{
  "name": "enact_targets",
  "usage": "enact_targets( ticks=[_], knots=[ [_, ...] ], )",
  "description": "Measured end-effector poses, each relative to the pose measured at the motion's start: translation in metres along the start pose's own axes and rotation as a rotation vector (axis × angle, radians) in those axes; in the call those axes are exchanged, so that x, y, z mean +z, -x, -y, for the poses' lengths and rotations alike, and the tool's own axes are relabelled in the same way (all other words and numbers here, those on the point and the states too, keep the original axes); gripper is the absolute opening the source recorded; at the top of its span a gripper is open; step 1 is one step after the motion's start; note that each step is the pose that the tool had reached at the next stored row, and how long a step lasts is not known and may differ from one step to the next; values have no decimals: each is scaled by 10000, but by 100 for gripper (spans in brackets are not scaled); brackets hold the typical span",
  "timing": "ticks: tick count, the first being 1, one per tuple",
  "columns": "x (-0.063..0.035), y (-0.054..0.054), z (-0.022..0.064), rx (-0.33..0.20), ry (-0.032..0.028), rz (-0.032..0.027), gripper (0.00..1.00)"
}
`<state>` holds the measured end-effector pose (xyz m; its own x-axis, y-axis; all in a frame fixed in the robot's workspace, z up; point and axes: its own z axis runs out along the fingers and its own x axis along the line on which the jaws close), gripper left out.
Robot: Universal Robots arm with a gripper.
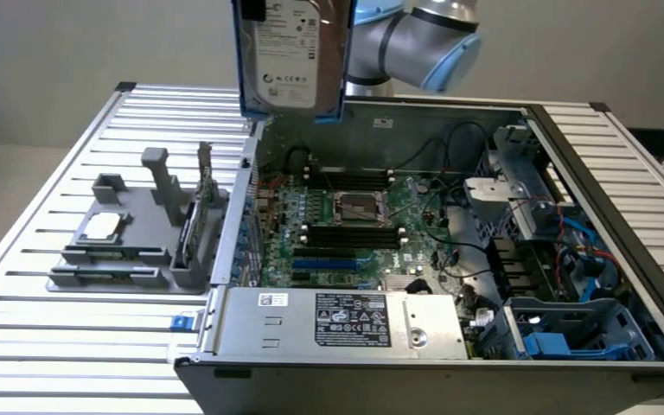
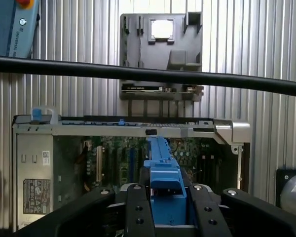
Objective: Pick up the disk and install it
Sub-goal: 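Pick up the disk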
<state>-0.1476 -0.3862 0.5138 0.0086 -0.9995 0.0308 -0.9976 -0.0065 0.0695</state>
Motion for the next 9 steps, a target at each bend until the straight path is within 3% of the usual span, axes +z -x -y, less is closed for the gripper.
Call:
enact_targets(
  ticks=[6,9],
  knots=[
    [-9,-147,116,-2,51,20,33],
    [-14,-217,218,-3,77,22,33]
  ],
)
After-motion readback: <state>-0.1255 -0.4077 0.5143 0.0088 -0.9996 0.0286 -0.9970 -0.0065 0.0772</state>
